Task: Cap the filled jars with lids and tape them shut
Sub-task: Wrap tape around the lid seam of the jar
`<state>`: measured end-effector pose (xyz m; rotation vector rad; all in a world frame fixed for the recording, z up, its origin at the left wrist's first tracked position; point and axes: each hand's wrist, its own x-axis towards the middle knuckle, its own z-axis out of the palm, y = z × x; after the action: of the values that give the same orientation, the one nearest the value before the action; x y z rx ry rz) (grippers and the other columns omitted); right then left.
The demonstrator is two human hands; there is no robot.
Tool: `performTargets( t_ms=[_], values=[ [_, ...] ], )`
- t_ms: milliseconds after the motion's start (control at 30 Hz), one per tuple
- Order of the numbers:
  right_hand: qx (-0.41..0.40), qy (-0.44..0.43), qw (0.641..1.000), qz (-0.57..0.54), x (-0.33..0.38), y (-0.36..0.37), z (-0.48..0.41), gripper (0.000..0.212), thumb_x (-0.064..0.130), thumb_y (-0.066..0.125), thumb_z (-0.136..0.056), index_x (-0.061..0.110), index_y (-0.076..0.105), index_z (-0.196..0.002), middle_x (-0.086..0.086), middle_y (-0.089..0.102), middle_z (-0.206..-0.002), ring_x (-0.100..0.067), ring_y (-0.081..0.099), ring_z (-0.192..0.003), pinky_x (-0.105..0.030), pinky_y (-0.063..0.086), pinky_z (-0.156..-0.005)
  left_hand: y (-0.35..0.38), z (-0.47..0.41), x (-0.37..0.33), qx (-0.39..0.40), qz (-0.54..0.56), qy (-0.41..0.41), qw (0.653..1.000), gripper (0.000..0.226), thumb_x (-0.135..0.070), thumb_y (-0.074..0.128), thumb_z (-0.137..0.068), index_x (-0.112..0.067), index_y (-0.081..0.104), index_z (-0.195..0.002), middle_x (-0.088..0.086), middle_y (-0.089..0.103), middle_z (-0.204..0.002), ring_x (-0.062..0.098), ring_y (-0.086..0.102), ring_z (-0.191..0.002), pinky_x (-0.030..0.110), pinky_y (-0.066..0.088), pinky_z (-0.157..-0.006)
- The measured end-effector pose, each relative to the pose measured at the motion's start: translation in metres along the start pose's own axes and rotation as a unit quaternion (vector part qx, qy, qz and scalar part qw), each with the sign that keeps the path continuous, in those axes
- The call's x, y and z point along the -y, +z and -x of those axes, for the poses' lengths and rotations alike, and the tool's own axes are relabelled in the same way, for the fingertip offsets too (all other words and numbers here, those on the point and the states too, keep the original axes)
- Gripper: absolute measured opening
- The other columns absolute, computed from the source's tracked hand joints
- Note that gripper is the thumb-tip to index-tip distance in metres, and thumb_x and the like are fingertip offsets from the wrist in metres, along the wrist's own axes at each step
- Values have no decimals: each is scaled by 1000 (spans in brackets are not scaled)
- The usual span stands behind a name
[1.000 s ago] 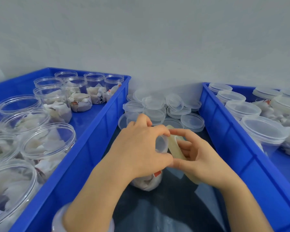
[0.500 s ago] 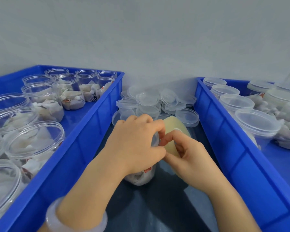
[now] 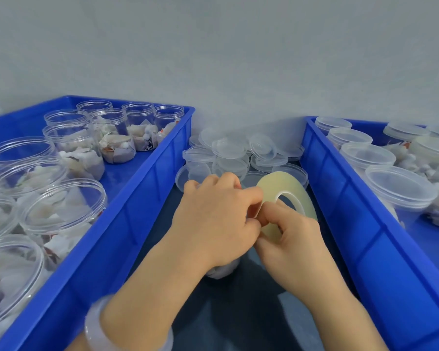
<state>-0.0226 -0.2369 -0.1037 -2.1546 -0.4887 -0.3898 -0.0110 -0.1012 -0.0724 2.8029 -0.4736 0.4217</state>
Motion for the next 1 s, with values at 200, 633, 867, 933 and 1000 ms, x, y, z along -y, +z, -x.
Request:
performTargets(
  t_ms=[200, 633, 867, 933, 1000],
  values=[
    [-19, -16, 999, 22, -3, 8, 4, 31, -3, 60, -78, 24, 49, -66, -5, 48, -75, -19, 42, -65, -20, 34, -55, -1, -4, 1, -9, 52, -19, 998, 5, -33, 53, -82, -33, 49, -80, -11, 48, -101, 15, 46, -96, 37, 29, -80],
    [-45, 71, 996, 28, -13, 14, -22, 34, 10, 59, -82, 36, 44, -65, 3, 45, -67, -1, 47, -60, -7, 34, -54, -17, -58, 10, 182, 94, -69, 976, 21, -14, 69, -67, -28, 53, -69, -10, 54, -80, 15, 54, -78, 28, 35, -66],
    [-27, 58, 994, 87, -21, 12, -36, 14, 18, 58, -87, 32, 53, -87, -9, 57, -83, -21, 49, -70, -25, 30, -58, 0, -67, 13, 87, 69, -52, 992, 20, -11, 65, -66, -20, 50, -58, -8, 54, -78, 16, 47, -81, 37, 30, -77],
    [-32, 59, 994, 91, -23, 13, -38, 12, 21, 57, -88, 33, 56, -90, -9, 57, -81, -19, 48, -69, -23, 30, -56, 1, -67, 16, 80, 71, -42, 993, 20, -12, 67, -66, -24, 52, -61, -8, 52, -88, 19, 49, -90, 36, 30, -78],
    [-28, 60, 991, 113, -24, 12, -40, 12, 23, 56, -90, 29, 63, -98, -9, 58, -84, -21, 50, -72, -25, 30, -61, -1, -67, 21, 98, 80, -53, 991, 25, -19, 74, -67, -29, 58, -85, -4, 48, -108, 22, 53, -97, 37, 39, -81]
  ],
)
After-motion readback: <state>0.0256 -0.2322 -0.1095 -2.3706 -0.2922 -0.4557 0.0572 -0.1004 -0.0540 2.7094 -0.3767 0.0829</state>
